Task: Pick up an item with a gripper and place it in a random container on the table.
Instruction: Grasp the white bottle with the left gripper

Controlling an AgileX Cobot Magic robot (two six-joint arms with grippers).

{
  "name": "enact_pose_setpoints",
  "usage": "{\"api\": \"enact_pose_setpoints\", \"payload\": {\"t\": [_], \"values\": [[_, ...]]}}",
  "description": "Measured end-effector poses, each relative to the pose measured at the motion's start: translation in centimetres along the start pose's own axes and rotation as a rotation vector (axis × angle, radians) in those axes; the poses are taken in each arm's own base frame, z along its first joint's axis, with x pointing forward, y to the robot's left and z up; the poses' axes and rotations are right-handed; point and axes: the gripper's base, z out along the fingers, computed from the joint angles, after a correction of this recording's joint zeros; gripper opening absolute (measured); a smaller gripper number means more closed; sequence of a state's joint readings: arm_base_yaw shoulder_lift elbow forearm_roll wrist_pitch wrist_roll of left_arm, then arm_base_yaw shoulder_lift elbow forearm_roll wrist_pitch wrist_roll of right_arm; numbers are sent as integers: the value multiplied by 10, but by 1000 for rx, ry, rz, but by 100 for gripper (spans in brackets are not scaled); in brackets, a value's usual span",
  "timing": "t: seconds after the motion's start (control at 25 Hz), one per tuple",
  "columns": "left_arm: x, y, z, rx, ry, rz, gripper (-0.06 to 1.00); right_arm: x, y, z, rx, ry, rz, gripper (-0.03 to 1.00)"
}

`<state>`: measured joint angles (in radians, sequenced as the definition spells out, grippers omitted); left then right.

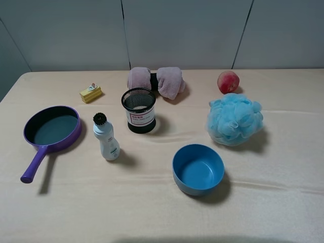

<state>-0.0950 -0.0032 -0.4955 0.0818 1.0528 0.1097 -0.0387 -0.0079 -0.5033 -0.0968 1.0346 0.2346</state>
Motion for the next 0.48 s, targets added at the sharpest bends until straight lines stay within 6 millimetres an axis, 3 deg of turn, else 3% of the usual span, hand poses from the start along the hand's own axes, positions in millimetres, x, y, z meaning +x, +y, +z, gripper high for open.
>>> {"api": "enact_pose_setpoints", "payload": {"t": [0.48], "values": [[0,0,0,0,0,0,90,0,0,0,0,0,0,69]]}}
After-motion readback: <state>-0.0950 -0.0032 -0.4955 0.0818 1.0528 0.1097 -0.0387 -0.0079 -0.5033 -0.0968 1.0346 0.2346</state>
